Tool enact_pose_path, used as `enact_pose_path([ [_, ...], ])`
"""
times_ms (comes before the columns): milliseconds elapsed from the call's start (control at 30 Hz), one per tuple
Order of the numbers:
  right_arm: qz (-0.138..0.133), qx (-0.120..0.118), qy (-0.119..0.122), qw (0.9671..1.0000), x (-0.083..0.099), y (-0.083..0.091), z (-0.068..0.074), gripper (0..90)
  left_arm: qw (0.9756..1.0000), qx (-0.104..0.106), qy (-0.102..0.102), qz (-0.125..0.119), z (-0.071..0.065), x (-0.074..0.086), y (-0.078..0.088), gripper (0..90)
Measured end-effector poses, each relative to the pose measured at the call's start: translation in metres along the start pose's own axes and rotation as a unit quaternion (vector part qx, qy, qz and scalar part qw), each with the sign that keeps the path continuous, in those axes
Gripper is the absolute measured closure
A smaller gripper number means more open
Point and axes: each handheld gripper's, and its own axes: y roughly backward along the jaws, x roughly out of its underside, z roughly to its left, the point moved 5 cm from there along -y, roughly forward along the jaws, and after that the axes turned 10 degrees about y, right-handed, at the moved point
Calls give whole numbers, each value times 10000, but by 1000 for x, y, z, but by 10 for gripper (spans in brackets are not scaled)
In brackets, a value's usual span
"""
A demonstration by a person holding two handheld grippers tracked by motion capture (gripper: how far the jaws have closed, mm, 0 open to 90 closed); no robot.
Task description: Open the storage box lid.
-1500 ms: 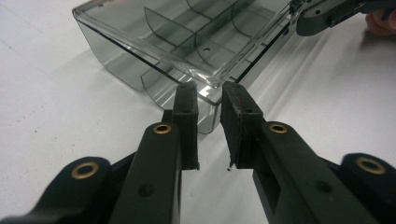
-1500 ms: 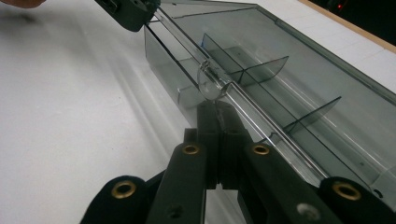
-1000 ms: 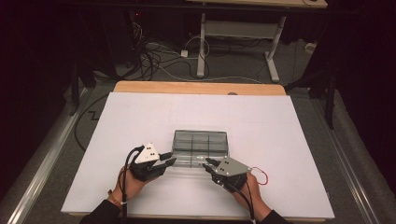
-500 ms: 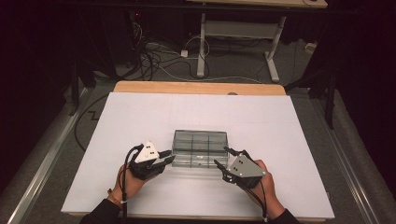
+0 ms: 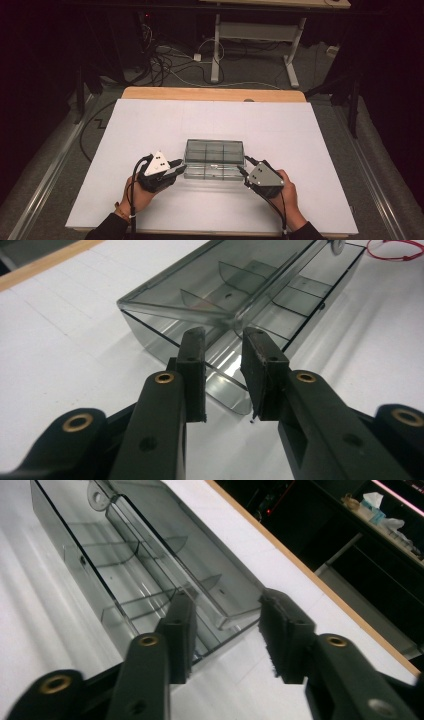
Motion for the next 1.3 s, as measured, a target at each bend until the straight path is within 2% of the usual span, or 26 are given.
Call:
enact_pose_path([
  [33, -1, 47, 32, 10000, -1, 0, 0, 661, 10000, -78, -36, 3, 1, 0, 0, 656],
  [100, -28, 118, 28, 9999, -3, 1, -1, 676, 9997, -212, -89, -1, 2, 0, 1, 654],
  [133, -52, 150, 20, 9999, -3, 1, -2, 689, 9997, -212, -89, -1, 2, 0, 1, 632],
  [167, -64, 175, 2, 9998, -3, 2, -3, 699, 9993, -341, -132, -11, 3, -1, 0, 606],
  [300, -85, 203, -65, 9997, -4, 1, -5, 706, 9989, -428, -174, -81, 4, -5, -2, 605],
  [367, -83, 237, -49, 9997, -5, 1, -5, 706, 9983, -487, -272, -152, 2, -11, -4, 605],
  [500, -115, 260, -96, 9995, -6, 0, -8, 719, 9981, -476, -349, -184, 0, -17, -6, 608],
  [533, -127, 279, -112, 9995, -6, 0, -9, 722, 9978, -500, -349, -260, -2, -20, -7, 609],
  [667, -140, 275, -213, 9993, -5, 0, -12, 761, 9975, -541, -329, -311, -2, -26, -7, 618],
  [867, -189, 234, -325, 9990, -6, 1, -19, 792, 9970, -593, -325, -383, 2, -30, -8, 634],
  [1033, -201, 279, -348, 9988, -9, 0, -24, 808, 9962, -665, -347, -441, 6, -34, -9, 704],
  [1300, -234, 301, -485, 9981, -12, -3, -33, 823, 9963, -639, -294, -497, 12, -40, -11, 718],
])
